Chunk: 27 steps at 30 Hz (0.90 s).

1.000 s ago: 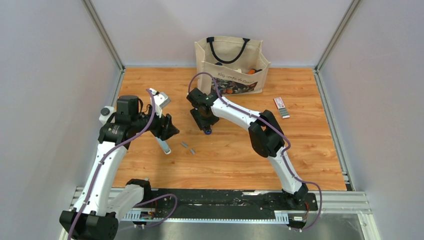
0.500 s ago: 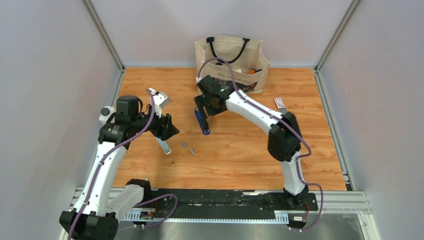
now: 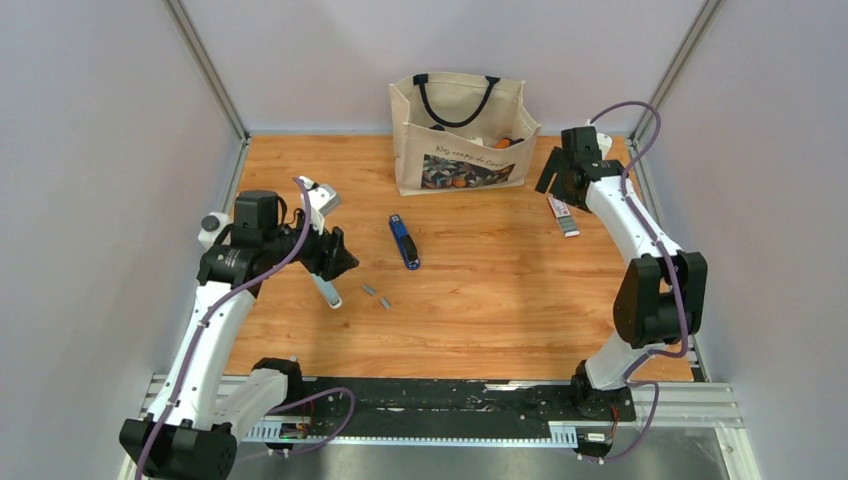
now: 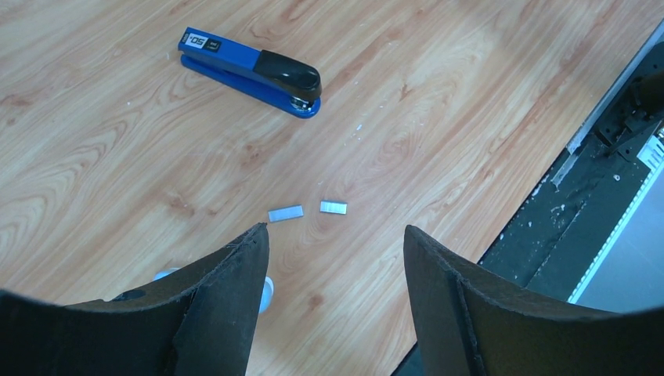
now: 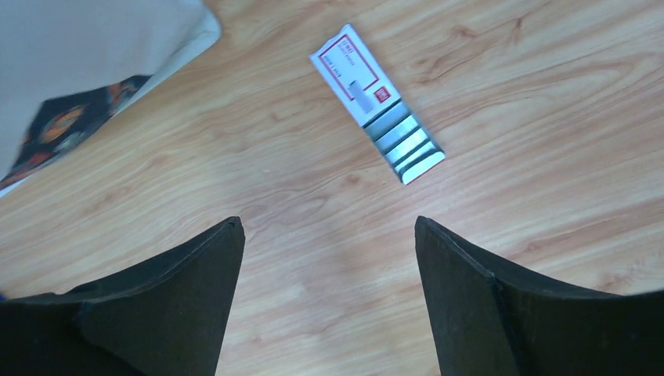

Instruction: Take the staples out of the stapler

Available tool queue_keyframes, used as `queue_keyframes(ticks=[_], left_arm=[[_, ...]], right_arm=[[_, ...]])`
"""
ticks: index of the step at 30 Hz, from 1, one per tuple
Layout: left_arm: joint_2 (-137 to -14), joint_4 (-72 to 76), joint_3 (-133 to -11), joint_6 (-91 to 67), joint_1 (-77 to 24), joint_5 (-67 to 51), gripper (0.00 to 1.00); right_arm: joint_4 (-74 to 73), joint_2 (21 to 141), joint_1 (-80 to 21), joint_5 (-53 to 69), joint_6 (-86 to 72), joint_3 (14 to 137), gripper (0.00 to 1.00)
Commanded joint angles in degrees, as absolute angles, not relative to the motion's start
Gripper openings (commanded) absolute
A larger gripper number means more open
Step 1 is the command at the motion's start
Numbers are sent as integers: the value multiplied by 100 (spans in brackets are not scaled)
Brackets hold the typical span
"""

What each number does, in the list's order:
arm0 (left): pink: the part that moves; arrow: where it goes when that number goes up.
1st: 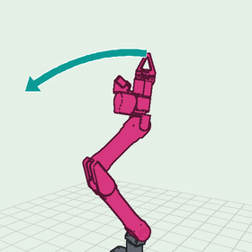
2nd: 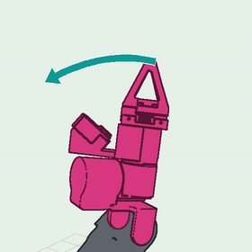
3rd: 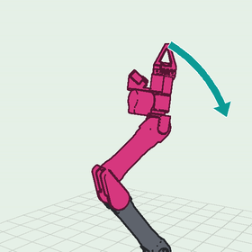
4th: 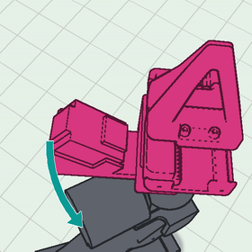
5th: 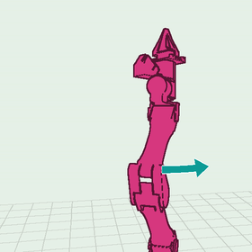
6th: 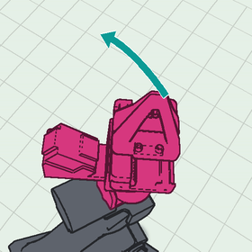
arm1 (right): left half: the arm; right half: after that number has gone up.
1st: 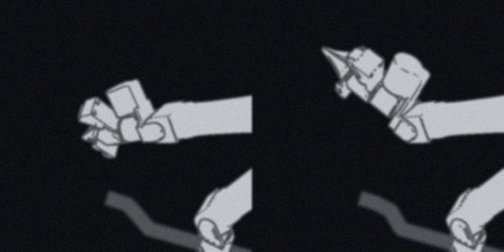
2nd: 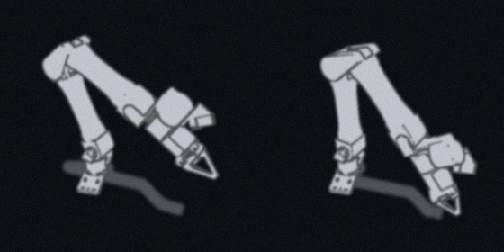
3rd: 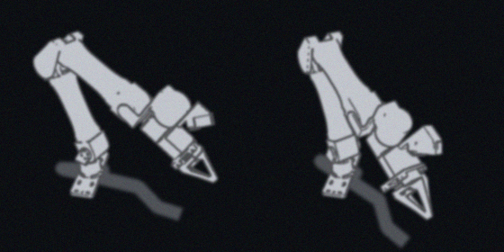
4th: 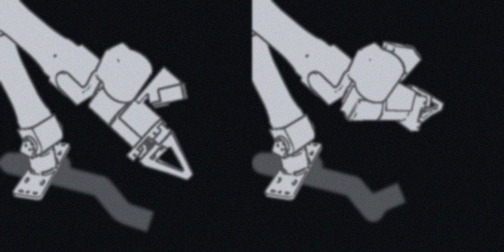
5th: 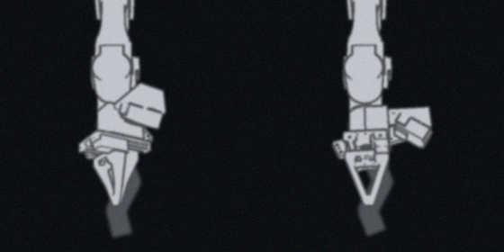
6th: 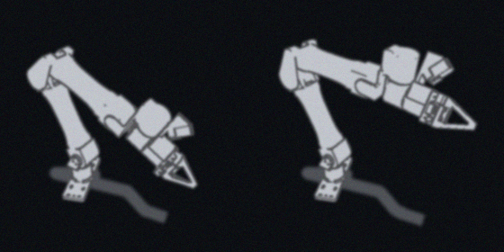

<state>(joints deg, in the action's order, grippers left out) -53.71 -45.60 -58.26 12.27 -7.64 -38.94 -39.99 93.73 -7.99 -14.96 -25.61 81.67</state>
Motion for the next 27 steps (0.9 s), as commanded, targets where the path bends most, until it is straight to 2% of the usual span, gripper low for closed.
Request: queue_keyframes(ticks=[1, 12, 27], left_arm=[[-5423, -4579, -5950, 1292, -721, -3981, 72], [-5423, -4641, -5845, 1547, -721, -3946, 73], [-5537, -4544, -5748, 1582, -721, -3999, 73]], right_arm=[[-3612, 9868, -519, -1661, -2900, 8244, 82], [-3612, 11319, -132, -1722, -3023, 9298, 80], [-3841, 12471, 219, -1890, -3032, 10142, 79]])
